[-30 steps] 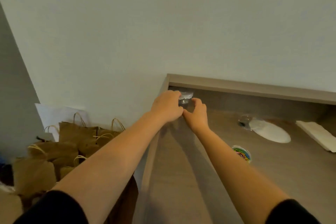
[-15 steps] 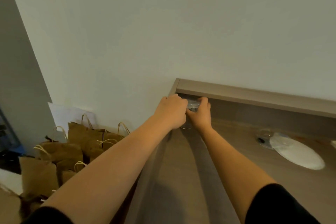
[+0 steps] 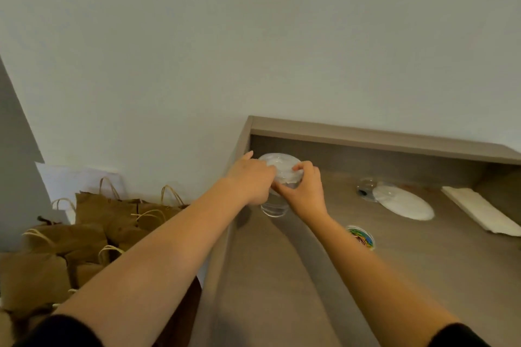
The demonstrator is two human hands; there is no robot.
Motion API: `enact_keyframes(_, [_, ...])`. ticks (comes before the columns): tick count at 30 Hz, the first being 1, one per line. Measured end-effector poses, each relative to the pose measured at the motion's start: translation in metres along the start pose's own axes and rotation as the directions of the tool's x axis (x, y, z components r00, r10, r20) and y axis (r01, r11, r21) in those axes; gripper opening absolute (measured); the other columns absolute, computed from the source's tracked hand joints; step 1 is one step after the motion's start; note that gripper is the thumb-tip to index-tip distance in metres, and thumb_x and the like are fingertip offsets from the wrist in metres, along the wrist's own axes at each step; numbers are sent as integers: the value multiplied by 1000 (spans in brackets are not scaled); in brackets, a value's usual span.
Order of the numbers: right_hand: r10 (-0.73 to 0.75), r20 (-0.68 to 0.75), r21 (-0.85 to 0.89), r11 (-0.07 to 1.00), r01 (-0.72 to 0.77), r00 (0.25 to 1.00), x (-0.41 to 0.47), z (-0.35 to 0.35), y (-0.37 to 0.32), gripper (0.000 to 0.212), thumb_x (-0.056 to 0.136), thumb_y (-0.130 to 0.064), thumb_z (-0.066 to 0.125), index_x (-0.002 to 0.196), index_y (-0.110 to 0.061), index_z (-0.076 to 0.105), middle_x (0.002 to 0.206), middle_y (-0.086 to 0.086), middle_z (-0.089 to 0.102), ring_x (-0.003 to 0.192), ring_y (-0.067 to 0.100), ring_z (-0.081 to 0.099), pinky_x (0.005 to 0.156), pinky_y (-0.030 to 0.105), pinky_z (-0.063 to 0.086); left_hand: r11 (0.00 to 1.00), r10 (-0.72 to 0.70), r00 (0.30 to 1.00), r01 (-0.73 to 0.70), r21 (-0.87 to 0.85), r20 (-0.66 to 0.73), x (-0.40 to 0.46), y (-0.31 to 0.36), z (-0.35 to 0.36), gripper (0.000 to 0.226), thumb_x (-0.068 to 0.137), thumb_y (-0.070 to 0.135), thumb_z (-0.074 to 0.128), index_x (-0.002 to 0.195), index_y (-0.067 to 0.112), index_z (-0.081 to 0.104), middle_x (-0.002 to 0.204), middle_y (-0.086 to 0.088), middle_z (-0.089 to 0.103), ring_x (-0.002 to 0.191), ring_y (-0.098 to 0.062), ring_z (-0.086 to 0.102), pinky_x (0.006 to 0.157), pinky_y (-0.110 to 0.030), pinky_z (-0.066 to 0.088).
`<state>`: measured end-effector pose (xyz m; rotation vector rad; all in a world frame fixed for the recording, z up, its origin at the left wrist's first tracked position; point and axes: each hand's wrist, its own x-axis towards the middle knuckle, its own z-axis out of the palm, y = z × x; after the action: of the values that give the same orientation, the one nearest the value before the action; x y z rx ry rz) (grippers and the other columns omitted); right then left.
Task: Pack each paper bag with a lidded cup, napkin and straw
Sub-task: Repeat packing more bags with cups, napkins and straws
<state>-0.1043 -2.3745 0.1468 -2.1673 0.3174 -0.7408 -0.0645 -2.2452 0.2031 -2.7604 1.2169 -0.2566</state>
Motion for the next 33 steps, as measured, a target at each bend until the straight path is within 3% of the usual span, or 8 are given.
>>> enact_keyframes(5, [3, -20, 11, 1000, -3, 1000, -52, -29, -6, 45, 70, -29, 81, 99, -20, 47, 106, 0, 42, 91, 13, 47, 81, 31, 50, 968, 21, 1000, -21, -251, -2, -40, 18, -2, 49, 85, 25, 57, 131, 18, 41, 132, -9, 48, 114, -30, 53, 97, -40, 42])
enact_keyframes(11, [-2, -49, 15, 1000, 3, 999, -112, -51, -21, 45, 69, -26, 82, 95, -22, 46, 103, -1, 41, 89, 16, 49, 81, 32, 48, 862, 40, 993, 22, -507, 111, -80, 42, -1, 81, 77, 23, 65, 146, 18, 22, 158, -14, 3, 136, -31, 35, 104, -39, 39])
enact_keyframes(14, [14, -59, 21, 1000, -13, 998, -138, -58, -28, 47, 66, -28, 83, 95, -23, 46, 103, -1, 43, 89, 16, 49, 82, 36, 49, 830, 35, 997, 8, -558, 67, -101, 50, -2, 84, 76, 23, 70, 147, 19, 24, 157, -12, 13, 140, -27, 29, 106, -33, 32])
enact_keyframes(17, [17, -3, 38, 999, -17, 1000, -160, -72, -34, 64, 64, -30, 84, 112, -28, 42, 116, -1, 42, 101, 16, 49, 86, 31, 48, 813, 28, 1000, -20, -583, 4, -126, 56, -8, 81, 75, 22, 75, 144, 19, 33, 147, -8, 30, 130, -24, 40, 100, -27, 35])
enact_keyframes(20, [24, 209, -76, 997, -8, 978, -167, -92, -46, 97, 64, -33, 85, 141, -30, 26, 141, -1, 19, 125, 13, 32, 100, 24, 31, 775, 16, 1000, -22, -631, -15, -149, 61, -12, 76, 76, 26, 77, 141, 24, 38, 145, -2, 32, 127, -22, 41, 92, -22, 32])
enact_keyframes(22, [21, 363, -167, 985, 43, 932, -164, -101, -55, 97, 66, -33, 84, 144, -28, 27, 149, -1, 16, 136, 15, 24, 102, 23, 24, 754, 2, 1000, -17, -657, -24, -161, 68, -12, 74, 77, 31, 77, 141, 26, 39, 145, 0, 33, 128, -21, 41, 94, -23, 32])
enact_keyframes(26, [-28, 398, -199, 973, 116, 917, -175, -105, -61, 80, 67, -36, 82, 136, -25, 44, 135, -2, 40, 122, 12, 40, 95, 22, 31, 720, -95, 993, 23, -694, -66, -183, 85, -12, 64, 84, 28, 70, 141, 24, 40, 149, -2, 32, 132, -21, 37, 104, -28, 32])
enact_keyframes(33, [-156, 343, -184, 956, 229, 926, -205, -122, -85, 79, 68, -39, 81, 136, -24, 44, 129, -5, 40, 108, 5, 37, 88, 21, 31, 591, -207, 967, 4, -807, -147, -227, 96, -24, 64, 82, 23, 71, 139, 25, 41, 149, 4, 34, 135, -14, 34, 104, -24, 30])
